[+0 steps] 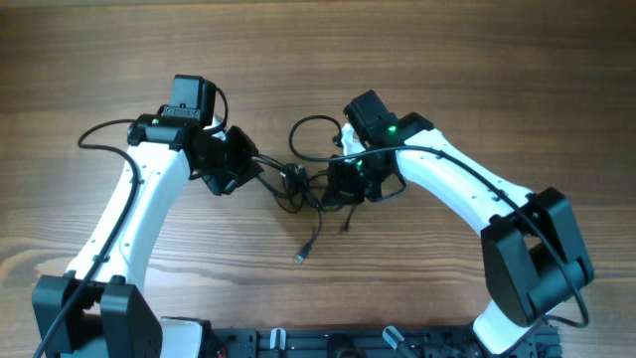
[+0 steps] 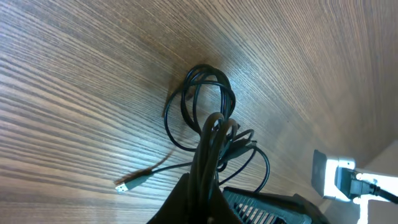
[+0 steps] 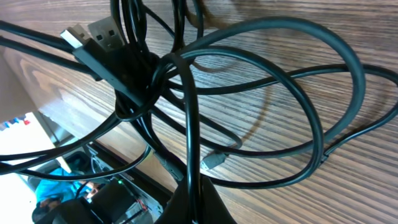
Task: Untangle cables
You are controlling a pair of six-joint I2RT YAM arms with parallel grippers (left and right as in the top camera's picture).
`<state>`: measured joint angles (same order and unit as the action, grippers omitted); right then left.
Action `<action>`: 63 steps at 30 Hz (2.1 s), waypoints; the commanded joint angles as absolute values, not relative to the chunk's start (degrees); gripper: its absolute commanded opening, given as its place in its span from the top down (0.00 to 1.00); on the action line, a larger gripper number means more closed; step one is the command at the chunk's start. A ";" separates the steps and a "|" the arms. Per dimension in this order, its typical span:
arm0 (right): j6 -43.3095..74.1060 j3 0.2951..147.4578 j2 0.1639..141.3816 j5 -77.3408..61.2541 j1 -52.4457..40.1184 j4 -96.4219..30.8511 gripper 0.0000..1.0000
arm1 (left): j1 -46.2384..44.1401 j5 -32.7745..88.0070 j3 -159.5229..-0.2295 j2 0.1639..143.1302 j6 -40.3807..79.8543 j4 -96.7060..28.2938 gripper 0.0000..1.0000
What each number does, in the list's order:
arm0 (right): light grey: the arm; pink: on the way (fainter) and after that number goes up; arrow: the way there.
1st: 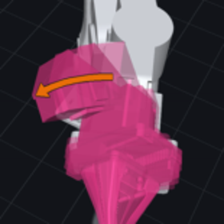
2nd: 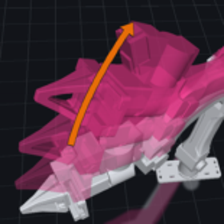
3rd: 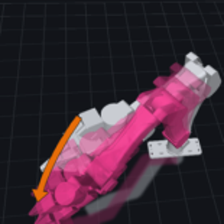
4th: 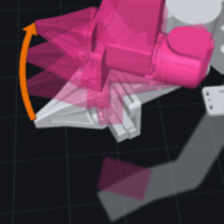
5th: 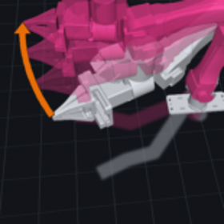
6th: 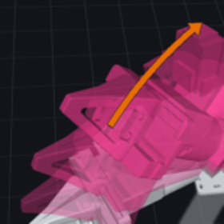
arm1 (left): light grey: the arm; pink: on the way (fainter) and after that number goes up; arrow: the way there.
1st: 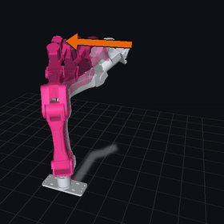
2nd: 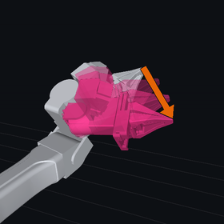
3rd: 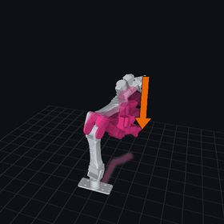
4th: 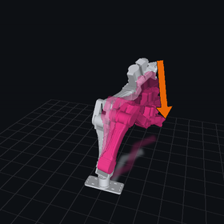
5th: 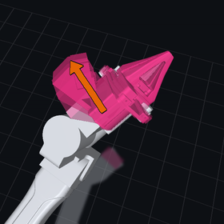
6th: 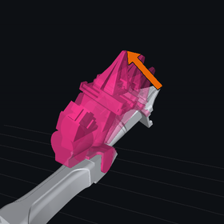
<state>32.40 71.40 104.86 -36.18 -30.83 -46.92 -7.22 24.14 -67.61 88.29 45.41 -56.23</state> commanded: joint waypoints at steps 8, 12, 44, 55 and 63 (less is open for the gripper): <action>33.30 71.66 105.01 -25.80 -31.53 -51.40 0.95 | -7.03 27.92 -67.37 88.42 48.27 -55.79 0.92; 38.81 71.66 105.01 -16.80 -31.46 -50.74 0.95 | -7.03 28.91 -67.37 88.42 45.34 -55.75 0.93; 19.64 77.43 85.56 -44.36 -19.38 -54.98 0.96 | -6.98 8.86 -67.37 88.47 44.21 -58.74 0.94; 36.36 77.36 82.39 -16.32 -19.38 -55.48 0.26 | -6.98 11.73 -67.37 88.47 42.61 -58.81 0.96; 30.30 77.17 82.72 -23.59 -19.94 -56.62 0.03 | -6.98 51.42 -67.37 88.47 18.15 -50.02 0.96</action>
